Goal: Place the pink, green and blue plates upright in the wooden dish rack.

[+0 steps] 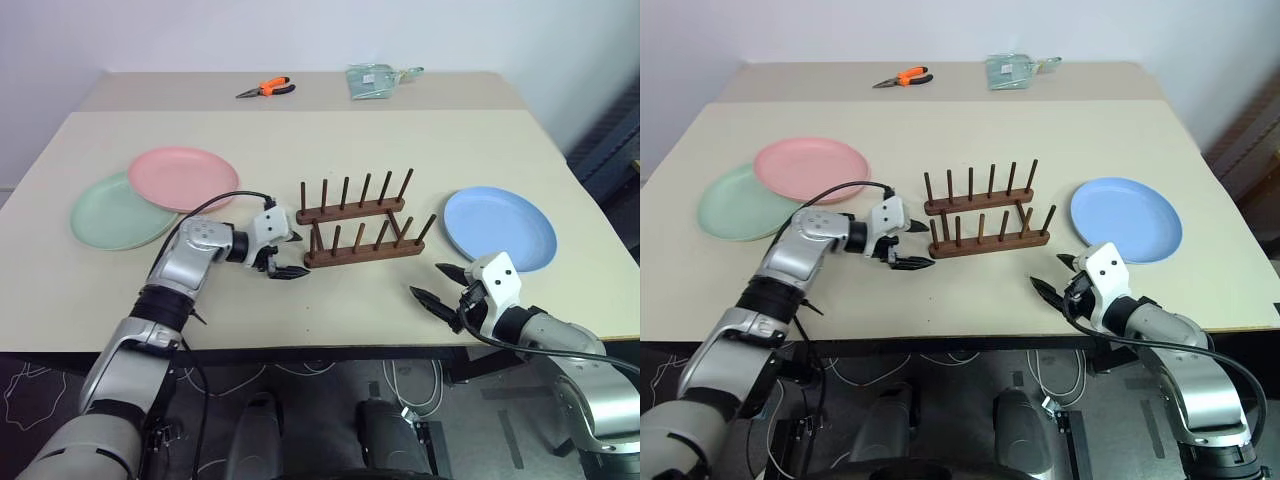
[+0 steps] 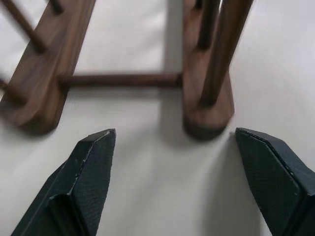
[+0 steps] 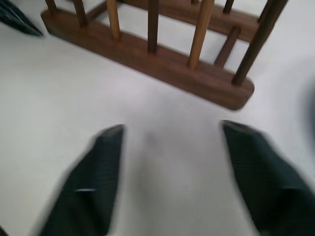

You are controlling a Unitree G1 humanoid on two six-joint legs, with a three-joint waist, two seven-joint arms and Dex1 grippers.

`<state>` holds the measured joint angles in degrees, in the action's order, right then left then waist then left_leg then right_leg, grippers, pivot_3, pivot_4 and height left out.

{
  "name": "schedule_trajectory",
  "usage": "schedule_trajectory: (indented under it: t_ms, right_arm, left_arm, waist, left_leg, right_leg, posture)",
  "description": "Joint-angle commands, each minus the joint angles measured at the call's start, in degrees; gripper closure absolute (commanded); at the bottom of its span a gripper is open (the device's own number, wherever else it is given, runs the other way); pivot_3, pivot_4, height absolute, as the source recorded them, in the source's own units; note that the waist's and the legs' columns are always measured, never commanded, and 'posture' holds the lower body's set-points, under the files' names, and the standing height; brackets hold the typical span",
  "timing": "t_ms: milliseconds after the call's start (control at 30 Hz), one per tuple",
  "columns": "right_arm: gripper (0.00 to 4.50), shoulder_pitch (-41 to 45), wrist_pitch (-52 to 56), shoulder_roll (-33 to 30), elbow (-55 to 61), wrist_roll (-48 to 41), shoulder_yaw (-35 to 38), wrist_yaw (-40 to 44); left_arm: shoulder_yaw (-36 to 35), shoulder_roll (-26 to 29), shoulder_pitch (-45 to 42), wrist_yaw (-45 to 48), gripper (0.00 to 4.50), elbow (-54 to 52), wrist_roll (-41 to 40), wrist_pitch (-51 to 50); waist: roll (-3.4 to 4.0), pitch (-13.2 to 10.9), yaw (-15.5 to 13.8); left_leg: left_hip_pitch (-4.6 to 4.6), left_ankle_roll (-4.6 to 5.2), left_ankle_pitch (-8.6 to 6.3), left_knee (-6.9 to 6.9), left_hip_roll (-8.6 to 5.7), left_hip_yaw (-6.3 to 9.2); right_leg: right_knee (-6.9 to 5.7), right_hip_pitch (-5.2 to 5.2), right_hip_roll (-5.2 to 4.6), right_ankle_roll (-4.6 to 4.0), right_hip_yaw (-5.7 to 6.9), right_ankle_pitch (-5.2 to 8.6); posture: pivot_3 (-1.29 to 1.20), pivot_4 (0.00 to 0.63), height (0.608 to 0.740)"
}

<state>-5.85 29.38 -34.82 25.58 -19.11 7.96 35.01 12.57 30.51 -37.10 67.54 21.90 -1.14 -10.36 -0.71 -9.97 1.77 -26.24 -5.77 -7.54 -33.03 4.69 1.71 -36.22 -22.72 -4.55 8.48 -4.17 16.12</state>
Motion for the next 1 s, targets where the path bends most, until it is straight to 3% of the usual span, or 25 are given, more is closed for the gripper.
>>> schedule_trajectory:
  t_ms: [33,100,200,400,633,833,1000]
  right_arm:
    - [3.39,1.0,-0.9,-0.4,-0.6,1.6,0.0,-1.0]
    - [4.43,2.1,-1.1,-0.1,-1.7,2.3,-0.9,-1.3]
    - [4.50,4.9,-1.2,0.5,-4.3,5.4,-3.2,-3.2]
    - [4.50,10.5,-1.6,2.1,-10.9,11.2,-7.9,-6.9]
    - [4.50,20.4,-5.1,6.7,-24.5,18.1,-11.9,-13.1]
    - [4.50,29.0,-9.4,9.6,-36.4,20.8,-11.6,-16.8]
    - [4.50,31.3,-12.0,10.3,-40.0,21.2,-11.5,-16.7]
  left_arm:
    - [-0.9,4.7,7.6,1.3,1.33,-8.6,-1.5,-6.2]
    - [-1.3,5.1,10.9,0.8,2.28,-14.5,-3.8,-9.5]
    - [-0.1,2.5,13.6,-2.8,3.82,-21.4,-4.5,-13.2]
    - [4.1,-5.7,14.6,-16.4,3.82,-24.4,1.7,-15.7]
    - [0.9,-15.7,7.7,-34.9,3.82,-11.7,5.4,-18.1]
    - [0.5,-18.5,1.9,-39.0,3.82,-1.4,4.9,-14.1]
    - [0.4,-18.6,-0.6,-39.7,3.82,3.9,4.7,-10.9]
  waist:
    - [0.01,0.0,0.6]
    - [0.03,0.0,0.7]
    - [0.01,0.0,0.5]
    - [-0.01,0.1,-1.7]
    - [-0.14,0.2,-1.9]
    - [-0.15,0.2,-1.0]
    - [-0.15,0.2,-0.9]
  left_leg:
    - [0.01,0.00,0.00,0.01,0.00,0.00]
    - [0.07,0.00,0.00,0.01,0.00,-0.01]
    - [0.11,0.00,0.00,-0.07,-0.01,-0.01]
    - [0.07,0.01,-0.01,-0.15,-0.07,-0.01]
    - [0.63,0.00,-0.01,-0.30,-0.09,0.00]
    - [0.77,0.01,0.00,-0.12,-0.09,0.00]
    - [0.77,0.01,0.00,-0.07,-0.09,0.00]
  right_leg:
    - [0.00,0.02,0.00,0.00,0.00,0.00]
    - [0.00,0.09,0.00,-0.01,0.00,0.00]
    - [0.01,0.15,-0.02,-0.02,-0.01,0.00]
    - [0.10,0.20,-0.06,-0.03,-0.01,-0.01]
    - [0.12,0.49,-0.05,-0.09,-0.02,-0.07]
    - [0.11,0.69,-0.04,-0.12,-0.01,-0.09]
    - [0.11,0.78,-0.03,-0.06,-0.01,-0.07]
  posture:
    - [0.00,0.150,0.740]
    - [0.00,0.150,0.740]
    - [0.00,0.150,0.740]
    - [0.00,0.150,0.740]
    - [0.00,0.150,0.740]
    - [0.00,0.150,0.740]
    - [0.00,0.150,0.740]
